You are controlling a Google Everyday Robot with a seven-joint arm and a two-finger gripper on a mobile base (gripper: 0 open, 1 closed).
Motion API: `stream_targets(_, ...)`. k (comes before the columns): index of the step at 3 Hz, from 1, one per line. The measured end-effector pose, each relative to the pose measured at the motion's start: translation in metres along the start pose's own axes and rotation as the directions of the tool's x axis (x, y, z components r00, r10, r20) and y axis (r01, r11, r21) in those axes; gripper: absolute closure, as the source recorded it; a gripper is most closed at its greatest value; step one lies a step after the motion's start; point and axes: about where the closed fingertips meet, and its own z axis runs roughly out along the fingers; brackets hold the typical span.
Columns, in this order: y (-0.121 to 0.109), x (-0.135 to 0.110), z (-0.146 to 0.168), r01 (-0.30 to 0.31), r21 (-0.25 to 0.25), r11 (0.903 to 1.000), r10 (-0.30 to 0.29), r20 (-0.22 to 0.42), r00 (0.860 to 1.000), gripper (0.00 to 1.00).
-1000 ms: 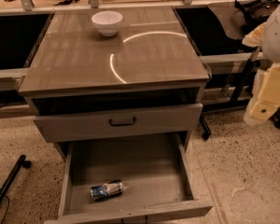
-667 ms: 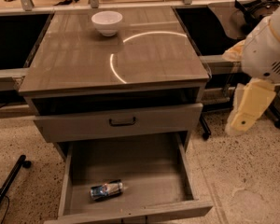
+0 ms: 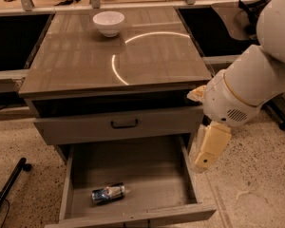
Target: Pick redbull can from middle drawer and place on counter
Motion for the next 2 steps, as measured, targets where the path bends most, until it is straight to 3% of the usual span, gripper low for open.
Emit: stream_targets(2,0.007,-0.003,0.012,0.028,-0.029,0.9992,-0.028,0.014,1.0,0.0)
